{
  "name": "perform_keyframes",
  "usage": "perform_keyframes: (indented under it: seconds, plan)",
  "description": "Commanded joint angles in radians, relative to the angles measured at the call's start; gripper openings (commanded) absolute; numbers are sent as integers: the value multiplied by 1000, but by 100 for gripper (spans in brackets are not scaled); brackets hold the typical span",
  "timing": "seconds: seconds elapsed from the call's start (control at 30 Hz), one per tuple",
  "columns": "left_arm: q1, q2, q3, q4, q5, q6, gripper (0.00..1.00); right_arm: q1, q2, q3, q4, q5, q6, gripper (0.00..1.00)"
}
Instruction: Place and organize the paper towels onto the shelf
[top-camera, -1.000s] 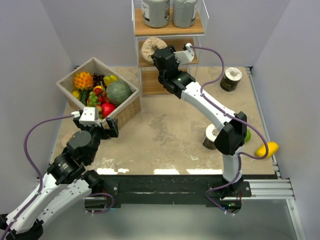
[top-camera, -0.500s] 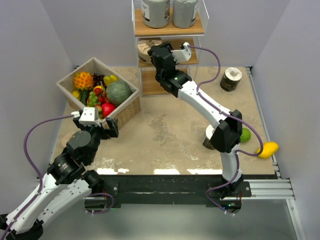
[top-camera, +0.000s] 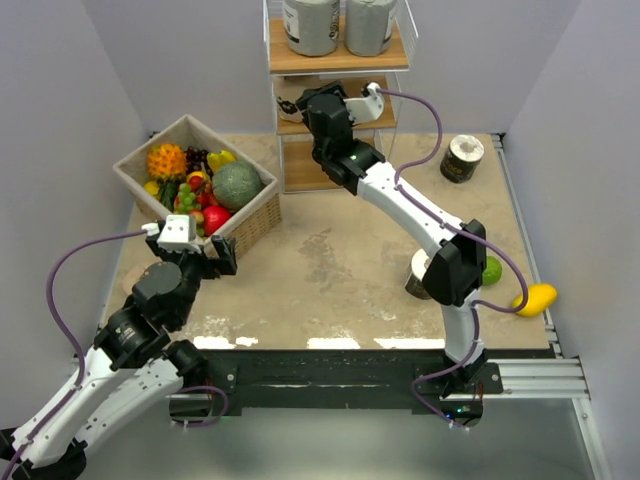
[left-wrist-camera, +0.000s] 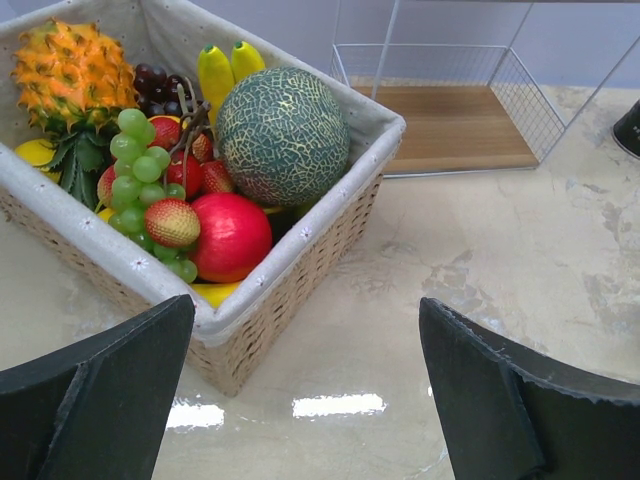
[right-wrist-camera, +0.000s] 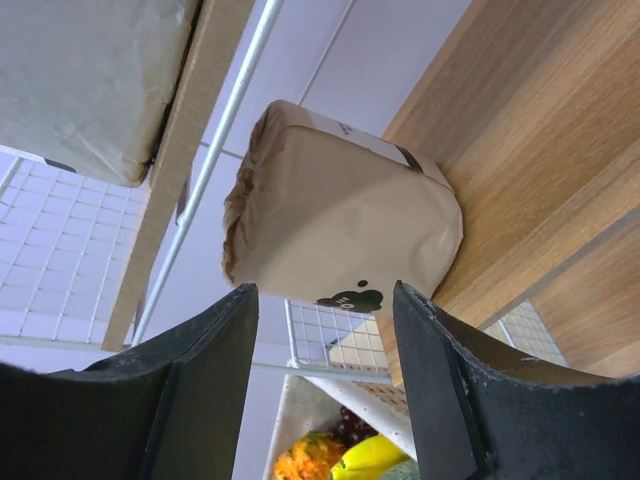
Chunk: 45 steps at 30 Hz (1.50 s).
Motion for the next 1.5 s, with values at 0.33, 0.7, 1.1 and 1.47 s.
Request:
perform_keyframes:
  seconds: [0.33, 0.7, 1.1, 1.47]
  plan:
    - [4, 225, 136, -316, -296, -435, 95, 97, -318, -337, -27, -101, -184, 61]
    - [73, 394, 361, -642, -422, -802, 91, 145, -620, -747, -21, -368, -408, 63]
    - [635, 557, 472, -573, -27, -678, 89, 145, -981, -1085, -15, -419, -405, 65]
    - [950, 641, 444, -810, -80, -847, 89, 145, -1001, -1102, -22, -475, -454, 67]
